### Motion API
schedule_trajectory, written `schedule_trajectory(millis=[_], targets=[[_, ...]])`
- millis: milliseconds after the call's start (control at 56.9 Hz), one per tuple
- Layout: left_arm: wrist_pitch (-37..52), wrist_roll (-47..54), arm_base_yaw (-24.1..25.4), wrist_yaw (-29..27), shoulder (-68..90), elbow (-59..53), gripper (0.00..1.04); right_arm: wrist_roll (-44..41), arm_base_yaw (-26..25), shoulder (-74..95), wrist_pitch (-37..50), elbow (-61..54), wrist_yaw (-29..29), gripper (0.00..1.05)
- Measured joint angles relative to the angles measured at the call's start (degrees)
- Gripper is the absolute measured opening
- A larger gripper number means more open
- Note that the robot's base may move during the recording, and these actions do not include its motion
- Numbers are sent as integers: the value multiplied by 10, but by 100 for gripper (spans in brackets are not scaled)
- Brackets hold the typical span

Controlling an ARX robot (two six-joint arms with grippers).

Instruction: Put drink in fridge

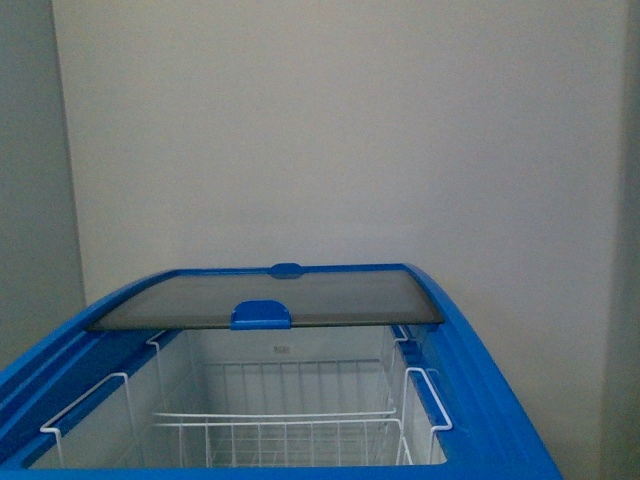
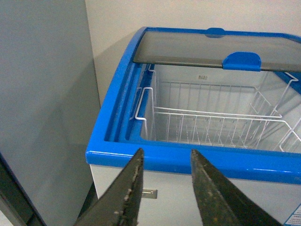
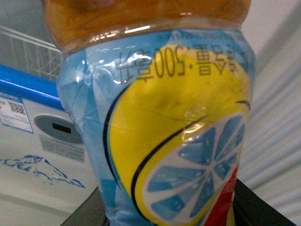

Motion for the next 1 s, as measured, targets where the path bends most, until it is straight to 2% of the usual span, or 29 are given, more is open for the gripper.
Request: schedule_trajectory(millis=[88, 158, 299, 386, 667, 913, 1001], targets=[[0, 2, 0, -1, -29, -21, 10, -103, 30, 127, 54, 82, -5, 39], [-3, 1, 0, -1, -43, -31, 2, -164, 49, 198, 86, 129, -6, 40], [-19, 3, 0, -1, -83, -58, 3, -328, 100, 383, 90, 258, -8, 39], [-35, 3, 0, -1, -113, -71, 3, -396, 134, 506, 83, 351, -2, 39], [-74, 3, 0, -1, -175, -95, 3, -424, 177, 696, 31, 511, 12, 39], [-107, 3, 0, -1, -221, -106, 3, -422, 179, 789, 22, 585, 16, 39], [-93, 3, 0, -1, -227, -118, 3, -421, 177, 817, 22, 609, 18, 39]])
